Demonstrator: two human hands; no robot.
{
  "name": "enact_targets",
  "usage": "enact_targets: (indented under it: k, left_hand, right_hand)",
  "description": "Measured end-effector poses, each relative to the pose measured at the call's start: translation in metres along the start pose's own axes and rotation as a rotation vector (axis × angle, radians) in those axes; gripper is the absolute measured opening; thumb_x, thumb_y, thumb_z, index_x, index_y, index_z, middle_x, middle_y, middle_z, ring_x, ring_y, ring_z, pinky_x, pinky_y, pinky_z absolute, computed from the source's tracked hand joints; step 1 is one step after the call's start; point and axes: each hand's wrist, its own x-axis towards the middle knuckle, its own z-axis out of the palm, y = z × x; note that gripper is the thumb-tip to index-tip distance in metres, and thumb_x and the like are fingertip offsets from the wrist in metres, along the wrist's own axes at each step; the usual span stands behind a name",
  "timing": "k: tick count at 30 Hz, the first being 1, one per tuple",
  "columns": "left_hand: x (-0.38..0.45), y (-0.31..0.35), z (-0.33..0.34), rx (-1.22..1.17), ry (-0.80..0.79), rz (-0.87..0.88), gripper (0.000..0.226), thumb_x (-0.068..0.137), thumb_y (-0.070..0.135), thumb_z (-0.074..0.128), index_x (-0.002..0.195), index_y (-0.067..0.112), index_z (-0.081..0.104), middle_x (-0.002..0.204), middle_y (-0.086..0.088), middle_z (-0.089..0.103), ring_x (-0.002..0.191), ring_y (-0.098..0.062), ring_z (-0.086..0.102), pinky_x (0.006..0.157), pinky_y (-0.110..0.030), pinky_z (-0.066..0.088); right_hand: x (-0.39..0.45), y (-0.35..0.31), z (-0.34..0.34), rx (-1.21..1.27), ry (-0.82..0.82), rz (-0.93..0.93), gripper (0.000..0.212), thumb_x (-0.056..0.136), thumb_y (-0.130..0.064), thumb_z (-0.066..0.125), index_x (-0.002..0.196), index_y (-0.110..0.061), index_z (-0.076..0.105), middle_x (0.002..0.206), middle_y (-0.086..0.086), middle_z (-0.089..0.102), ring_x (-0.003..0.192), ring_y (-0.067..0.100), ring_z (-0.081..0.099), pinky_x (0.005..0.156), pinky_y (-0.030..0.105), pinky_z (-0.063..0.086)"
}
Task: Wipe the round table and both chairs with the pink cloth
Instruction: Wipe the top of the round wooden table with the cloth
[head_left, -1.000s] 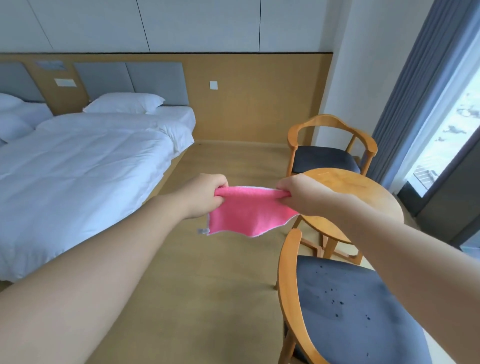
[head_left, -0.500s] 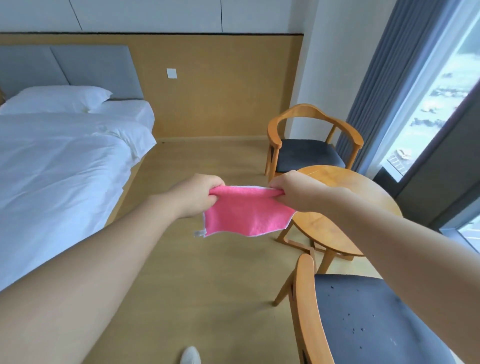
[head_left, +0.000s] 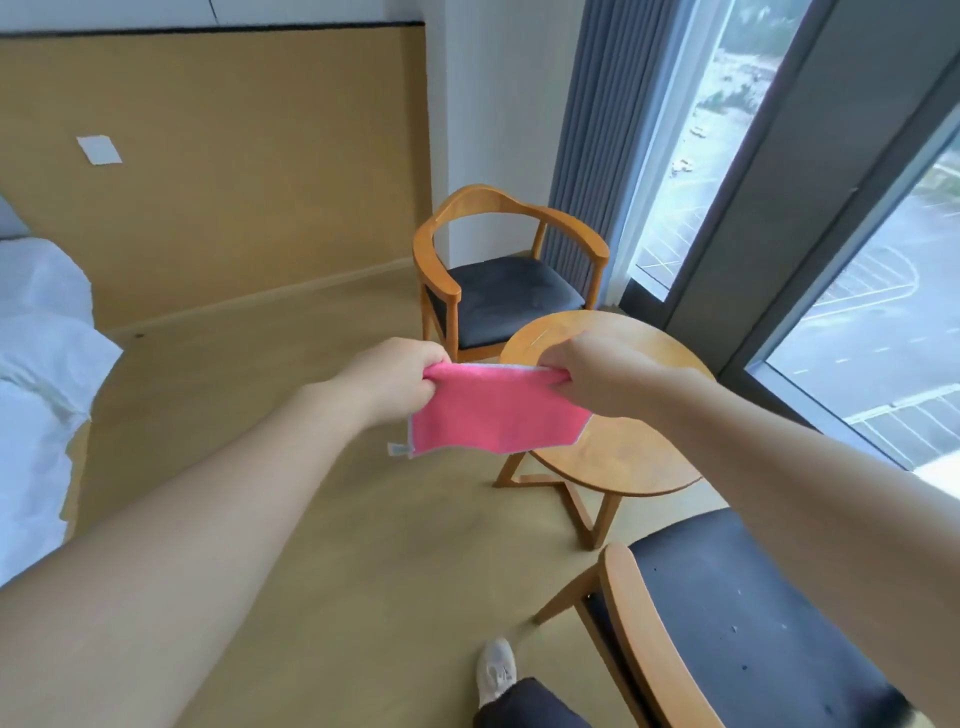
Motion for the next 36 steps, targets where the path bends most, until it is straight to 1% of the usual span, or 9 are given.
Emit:
enact_targets:
  k: [6, 12, 16, 18, 21, 25, 29, 33, 36]
  left_hand:
    - [0.123, 0.004, 0.011, 0.058, -0.05, 0.105, 0.024, 0.083, 0.009, 0.046, 0.074, 0.031, 0.052, 0.082, 0.005, 0.061, 0.078, -0.018, 0.057, 0.061, -0.033, 0.045]
    - [0.257, 0.019, 0.026, 0.089, -0.121, 0.199, 0.022, 0.085, 0.014, 0.053, 0.074, 0.033, 0.05, 0.075, 0.011, 0.056, 0.069, -0.011, 0.055, 0.051, -0.023, 0.036]
    - [0.33, 0.031, 0.033, 0.076, -0.134, 0.271, 0.015, 0.085, 0.016, 0.06, 0.087, 0.031, 0.056, 0.084, 0.01, 0.057, 0.077, -0.014, 0.059, 0.058, -0.024, 0.047]
    - [0.357, 0.039, 0.04, 0.071, -0.148, 0.299, 0.014, 0.086, 0.016, 0.059, 0.09, 0.029, 0.058, 0.086, 0.009, 0.058, 0.079, -0.013, 0.059, 0.064, -0.03, 0.054]
    - [0.394, 0.048, 0.052, 0.064, -0.209, 0.341, 0.016, 0.086, 0.011, 0.055, 0.085, 0.027, 0.059, 0.082, 0.006, 0.058, 0.078, -0.014, 0.058, 0.07, -0.039, 0.056]
    - [0.436, 0.052, 0.077, 0.069, -0.353, 0.4, 0.025, 0.085, 0.006, 0.051, 0.077, 0.029, 0.057, 0.076, 0.005, 0.059, 0.073, -0.015, 0.057, 0.067, -0.04, 0.054]
    - [0.475, 0.049, 0.111, 0.087, -0.5, 0.486, 0.025, 0.084, 0.004, 0.048, 0.082, 0.027, 0.058, 0.081, 0.006, 0.058, 0.075, -0.016, 0.055, 0.059, -0.031, 0.043]
    - [0.504, 0.033, 0.153, 0.1, -0.66, 0.561, 0.025, 0.083, 0.004, 0.049, 0.086, 0.026, 0.059, 0.084, 0.002, 0.059, 0.076, -0.018, 0.056, 0.063, -0.032, 0.047]
    - [0.513, 0.018, 0.179, 0.143, -0.789, 0.622, 0.023, 0.085, 0.006, 0.049, 0.091, 0.027, 0.059, 0.087, 0.002, 0.058, 0.077, -0.018, 0.056, 0.066, -0.033, 0.048]
  right_hand:
    - [0.054, 0.077, 0.016, 0.067, -0.025, 0.17, 0.023, 0.084, -0.005, 0.042, 0.077, -0.02, 0.058, 0.07, -0.004, 0.053, 0.068, 0.018, 0.05, 0.051, 0.027, 0.035]
    - [0.107, 0.171, 0.023, 0.15, -0.044, 0.327, 0.029, 0.078, -0.002, 0.044, 0.061, -0.026, 0.04, 0.063, -0.006, 0.045, 0.068, 0.021, 0.046, 0.05, 0.028, 0.03]
    - [0.129, 0.226, 0.017, 0.165, -0.014, 0.429, 0.02, 0.08, -0.004, 0.048, 0.077, -0.022, 0.055, 0.071, -0.004, 0.053, 0.073, 0.021, 0.052, 0.055, 0.027, 0.035]
    - [0.134, 0.246, 0.018, 0.175, -0.004, 0.483, 0.02, 0.079, -0.003, 0.048, 0.082, -0.02, 0.059, 0.069, -0.004, 0.052, 0.073, 0.021, 0.051, 0.053, 0.027, 0.035]
    - [0.137, 0.27, 0.029, 0.186, -0.001, 0.578, 0.021, 0.081, -0.005, 0.048, 0.088, -0.016, 0.063, 0.07, -0.004, 0.052, 0.074, 0.022, 0.052, 0.056, 0.028, 0.038]
    - [0.139, 0.289, 0.053, 0.215, -0.045, 0.712, 0.02, 0.083, -0.008, 0.049, 0.089, -0.014, 0.066, 0.082, 0.002, 0.064, 0.079, 0.023, 0.058, 0.067, 0.036, 0.05]
    - [0.139, 0.291, 0.088, 0.276, -0.132, 0.9, 0.016, 0.08, -0.009, 0.048, 0.078, -0.02, 0.06, 0.07, -0.003, 0.056, 0.07, 0.02, 0.054, 0.052, 0.025, 0.039]
    - [0.139, 0.267, 0.133, 0.411, -0.18, 1.104, 0.019, 0.084, -0.009, 0.051, 0.086, -0.019, 0.066, 0.079, 0.0, 0.064, 0.076, 0.021, 0.062, 0.067, 0.036, 0.055]
    - [0.144, 0.244, 0.163, 0.476, -0.246, 1.211, 0.019, 0.084, -0.008, 0.051, 0.086, -0.02, 0.067, 0.077, 0.001, 0.065, 0.071, 0.021, 0.063, 0.062, 0.035, 0.054]
